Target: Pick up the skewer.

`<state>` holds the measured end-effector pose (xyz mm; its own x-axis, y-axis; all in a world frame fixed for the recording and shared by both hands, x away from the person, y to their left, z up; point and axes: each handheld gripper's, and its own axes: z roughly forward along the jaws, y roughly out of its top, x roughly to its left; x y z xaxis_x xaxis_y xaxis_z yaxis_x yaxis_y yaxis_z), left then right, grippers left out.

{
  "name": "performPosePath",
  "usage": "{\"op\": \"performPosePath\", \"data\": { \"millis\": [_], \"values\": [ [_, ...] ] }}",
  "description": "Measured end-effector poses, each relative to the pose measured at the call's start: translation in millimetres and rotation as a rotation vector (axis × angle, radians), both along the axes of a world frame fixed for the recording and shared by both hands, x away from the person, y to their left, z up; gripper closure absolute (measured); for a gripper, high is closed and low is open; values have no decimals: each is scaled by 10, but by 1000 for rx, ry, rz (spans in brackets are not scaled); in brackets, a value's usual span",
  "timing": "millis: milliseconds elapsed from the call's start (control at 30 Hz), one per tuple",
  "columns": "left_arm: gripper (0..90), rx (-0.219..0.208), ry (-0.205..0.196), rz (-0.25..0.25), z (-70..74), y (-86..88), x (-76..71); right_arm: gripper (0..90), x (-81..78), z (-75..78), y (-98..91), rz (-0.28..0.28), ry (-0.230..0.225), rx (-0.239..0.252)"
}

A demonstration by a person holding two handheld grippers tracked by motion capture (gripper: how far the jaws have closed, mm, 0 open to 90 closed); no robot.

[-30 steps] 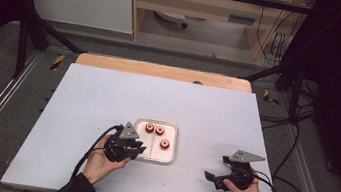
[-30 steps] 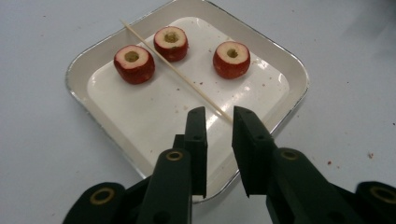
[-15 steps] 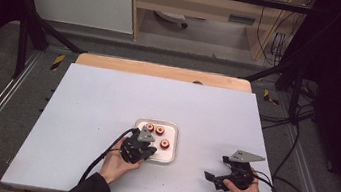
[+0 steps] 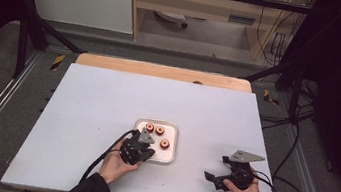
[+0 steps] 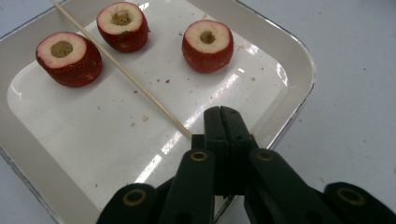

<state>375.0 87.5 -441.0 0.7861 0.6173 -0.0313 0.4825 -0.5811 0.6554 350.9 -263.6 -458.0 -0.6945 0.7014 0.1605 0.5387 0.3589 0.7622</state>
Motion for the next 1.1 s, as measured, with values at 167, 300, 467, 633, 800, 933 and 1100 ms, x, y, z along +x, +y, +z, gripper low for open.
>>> {"op": "performPosePath", "data": {
  "millis": [167, 300, 467, 633, 800, 933, 1100],
  "values": [
    [900, 15, 0, 10, 12, 54, -2, 14, 1, 0, 0, 0, -1, -1],
    [900, 31, -5, 34, 26, 146, 3, 13, 0, 0, -1, -1, 0, -1],
    [900, 41, -17, 62, 31, 219, 12, 14, -1, 1, -1, -1, 1, -1],
    [900, 35, -22, 93, 54, 278, 16, 13, -1, -2, 3, -3, 4, -1],
    [840, 17, -46, 123, 120, 288, 25, 14, 1, -3, 4, -3, 5, -1],
    [740, -7, -50, 172, 146, 285, 78, 14, 2, -7, 8, -3, 7, -1],
    [719, 44, -43, 190, 70, 206, 111, 14, 2, -8, 7, -2, 6, -1]
  ]
}}
